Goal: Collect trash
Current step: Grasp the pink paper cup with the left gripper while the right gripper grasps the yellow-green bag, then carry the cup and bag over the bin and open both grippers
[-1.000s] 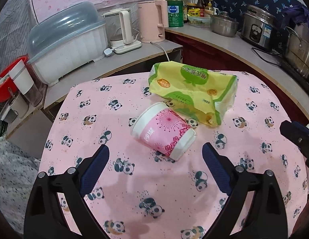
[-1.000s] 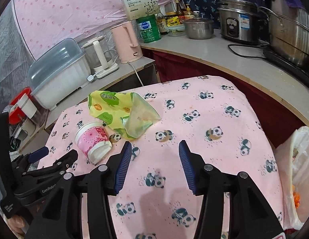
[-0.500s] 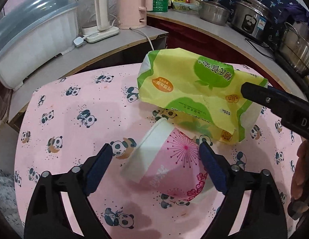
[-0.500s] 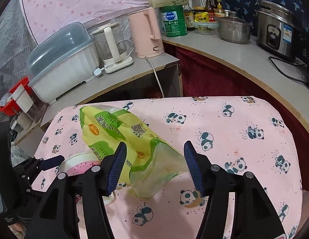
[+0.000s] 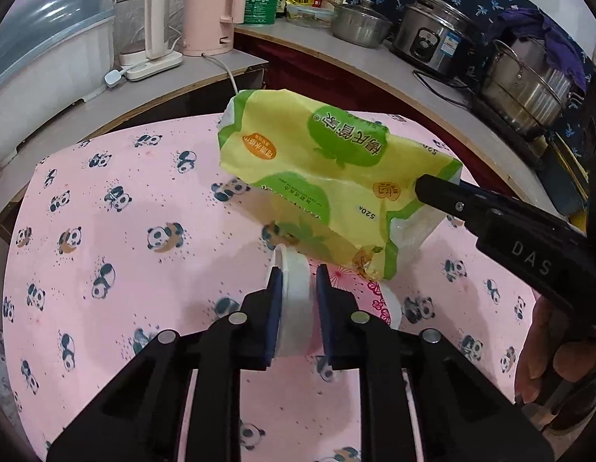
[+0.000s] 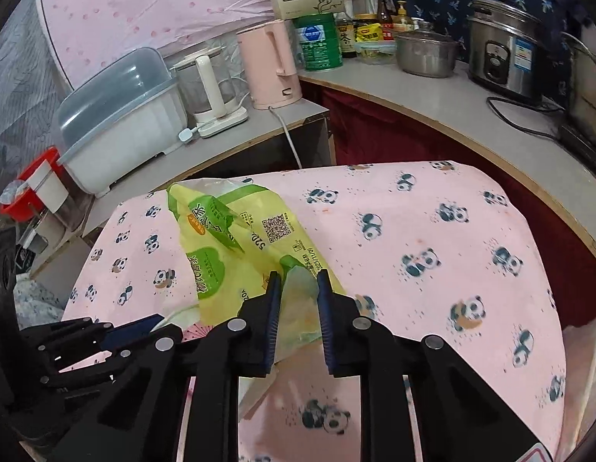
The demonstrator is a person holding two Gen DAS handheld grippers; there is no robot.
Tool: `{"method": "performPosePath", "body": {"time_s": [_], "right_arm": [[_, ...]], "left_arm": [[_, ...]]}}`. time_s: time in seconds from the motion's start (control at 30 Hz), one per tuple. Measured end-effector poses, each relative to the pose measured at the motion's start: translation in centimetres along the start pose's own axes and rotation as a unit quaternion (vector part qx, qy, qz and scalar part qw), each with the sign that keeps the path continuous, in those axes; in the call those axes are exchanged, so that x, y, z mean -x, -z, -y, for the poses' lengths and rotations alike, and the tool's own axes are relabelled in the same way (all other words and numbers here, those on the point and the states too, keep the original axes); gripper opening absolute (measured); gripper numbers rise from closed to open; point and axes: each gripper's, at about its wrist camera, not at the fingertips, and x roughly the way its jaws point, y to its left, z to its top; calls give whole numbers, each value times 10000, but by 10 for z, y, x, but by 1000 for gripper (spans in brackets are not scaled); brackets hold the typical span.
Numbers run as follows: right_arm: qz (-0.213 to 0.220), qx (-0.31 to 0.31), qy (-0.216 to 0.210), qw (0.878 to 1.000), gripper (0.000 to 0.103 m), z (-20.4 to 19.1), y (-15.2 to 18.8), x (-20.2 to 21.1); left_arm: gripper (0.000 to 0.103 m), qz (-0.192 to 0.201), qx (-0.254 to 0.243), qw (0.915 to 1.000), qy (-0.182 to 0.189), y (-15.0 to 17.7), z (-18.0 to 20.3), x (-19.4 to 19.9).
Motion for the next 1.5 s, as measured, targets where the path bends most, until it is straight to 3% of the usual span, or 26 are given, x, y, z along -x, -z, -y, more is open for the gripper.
{"method": "performPosePath", "body": {"time_s": [0.43, 0.63, 0.77, 0.97, 1.5], "right_arm": [[99, -646, 398, 9971, 18, 54, 90, 107], [161, -756, 473, 9959, 18, 71, 117, 140], [208, -766, 528, 9954, 18, 77, 132, 155], [427, -921, 633, 9928, 17, 92, 142, 183], [1142, -1490, 1119, 9758, 17, 146, 156, 264]], "left_arm": [[15, -403, -3, 9983, 420, 97, 78, 30], [18, -565, -118, 9966, 586, 118, 111, 35], [9, -607, -124, 9960, 649, 123, 128, 38], [3, -371, -292, 9977, 487, 121, 156, 52], [3, 270, -862, 9958, 150, 96, 235, 89]]}}
